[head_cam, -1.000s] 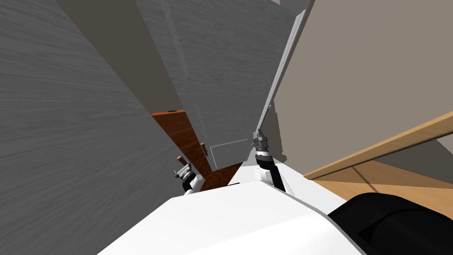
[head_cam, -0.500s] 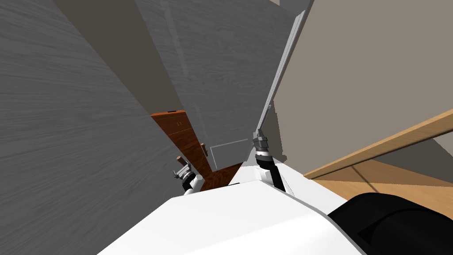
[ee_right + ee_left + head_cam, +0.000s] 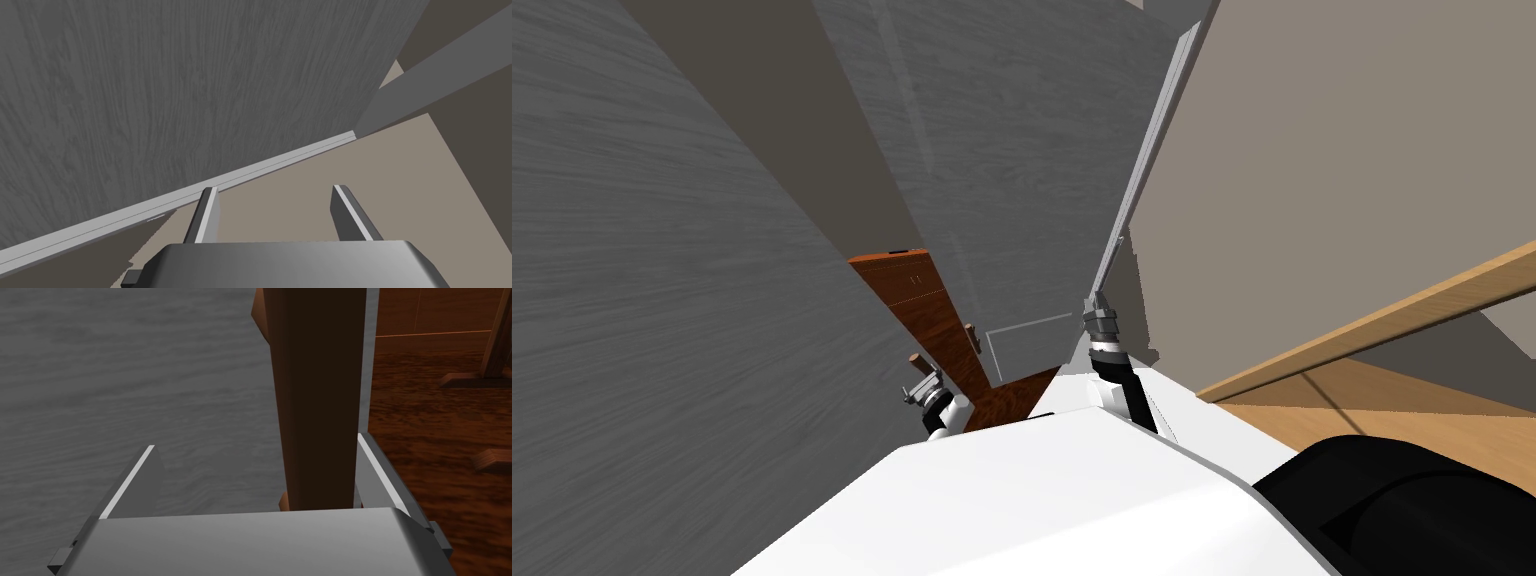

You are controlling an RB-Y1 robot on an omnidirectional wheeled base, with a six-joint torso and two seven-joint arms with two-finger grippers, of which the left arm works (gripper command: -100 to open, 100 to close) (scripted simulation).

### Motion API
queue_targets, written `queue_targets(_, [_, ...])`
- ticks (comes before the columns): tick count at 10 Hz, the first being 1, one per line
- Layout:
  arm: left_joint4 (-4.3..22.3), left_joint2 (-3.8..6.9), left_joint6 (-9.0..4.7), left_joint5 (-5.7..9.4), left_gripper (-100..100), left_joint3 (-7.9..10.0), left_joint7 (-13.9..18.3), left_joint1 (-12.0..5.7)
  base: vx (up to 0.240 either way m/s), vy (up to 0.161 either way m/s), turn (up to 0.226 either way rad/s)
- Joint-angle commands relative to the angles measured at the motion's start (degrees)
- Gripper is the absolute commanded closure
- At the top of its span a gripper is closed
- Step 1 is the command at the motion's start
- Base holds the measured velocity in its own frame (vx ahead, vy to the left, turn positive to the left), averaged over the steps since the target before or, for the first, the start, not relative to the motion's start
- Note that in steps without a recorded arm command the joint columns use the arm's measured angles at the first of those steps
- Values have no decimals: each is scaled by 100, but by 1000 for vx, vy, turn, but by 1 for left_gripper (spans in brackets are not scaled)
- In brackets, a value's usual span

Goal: Push the door open

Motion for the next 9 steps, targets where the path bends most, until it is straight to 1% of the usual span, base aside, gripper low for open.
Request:
queue_targets(1, [21, 137, -192, 24, 100, 133, -20, 83, 9, 33, -43])
queue_targets(4, [21, 137, -192, 24, 100, 133, -20, 83, 9, 4, 5])
queue_targets(5, [48, 143, -236, 44, 100, 210, -32, 62, 13, 25, -58])
queue_targets(6, [48, 143, -236, 44, 100, 210, -32, 62, 8, 49, -23])
queue_targets(7, [237, 143, -236, 44, 100, 210, -32, -13, 9, 27, -14])
queue_targets(8, [89, 143, -236, 44, 100, 210, -32, 62, 0, 0, 0])
queue_targets(9, [48, 143, -236, 44, 100, 210, -32, 62, -4, -5, 24])
